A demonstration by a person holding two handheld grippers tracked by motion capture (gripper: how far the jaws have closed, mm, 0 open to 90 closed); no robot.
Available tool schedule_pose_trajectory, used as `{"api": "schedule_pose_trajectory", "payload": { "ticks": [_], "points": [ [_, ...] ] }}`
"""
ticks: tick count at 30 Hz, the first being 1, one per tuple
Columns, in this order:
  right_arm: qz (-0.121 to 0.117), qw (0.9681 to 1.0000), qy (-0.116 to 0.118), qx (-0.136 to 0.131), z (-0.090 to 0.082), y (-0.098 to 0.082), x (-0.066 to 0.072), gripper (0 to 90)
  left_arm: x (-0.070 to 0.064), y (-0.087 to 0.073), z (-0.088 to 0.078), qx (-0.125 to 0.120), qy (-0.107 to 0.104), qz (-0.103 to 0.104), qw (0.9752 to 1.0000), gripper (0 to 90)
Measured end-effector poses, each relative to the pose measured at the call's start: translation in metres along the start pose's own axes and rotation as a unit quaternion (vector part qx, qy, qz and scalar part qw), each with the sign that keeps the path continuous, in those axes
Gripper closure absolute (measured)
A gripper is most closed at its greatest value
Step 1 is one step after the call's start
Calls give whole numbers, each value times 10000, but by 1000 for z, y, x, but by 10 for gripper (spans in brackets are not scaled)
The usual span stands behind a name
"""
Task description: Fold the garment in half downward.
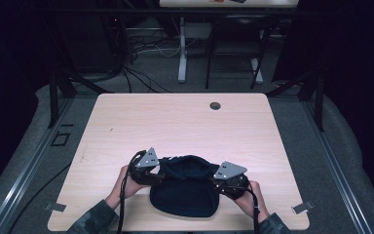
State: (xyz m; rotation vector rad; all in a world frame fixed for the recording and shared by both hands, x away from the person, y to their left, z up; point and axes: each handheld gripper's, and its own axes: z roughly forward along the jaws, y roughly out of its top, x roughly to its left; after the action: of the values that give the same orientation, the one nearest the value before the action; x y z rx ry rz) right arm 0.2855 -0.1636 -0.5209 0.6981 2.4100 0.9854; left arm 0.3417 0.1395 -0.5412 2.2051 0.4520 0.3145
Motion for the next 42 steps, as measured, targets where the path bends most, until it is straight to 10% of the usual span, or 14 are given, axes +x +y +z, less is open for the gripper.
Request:
{"api": "schedule_pose_trajectory", "payload": {
  "ticks": [10,24,33,42],
  "points": [
    [68,9996,145,242,5,-9,8,695,-7,-12,-17,220,-122,-231,9994,171],
    [324,9972,513,434,-10,-20,14,559,-5,-9,-48,-330,4,-460,9984,160],
    [1185,9920,366,-245,-5,-1,-6,538,-5,8,-13,-205,244,-600,9977,166],
    [1259,9885,763,337,36,-3,2,451,-21,-8,17,367,-168,-406,9984,178]
  ]
}}
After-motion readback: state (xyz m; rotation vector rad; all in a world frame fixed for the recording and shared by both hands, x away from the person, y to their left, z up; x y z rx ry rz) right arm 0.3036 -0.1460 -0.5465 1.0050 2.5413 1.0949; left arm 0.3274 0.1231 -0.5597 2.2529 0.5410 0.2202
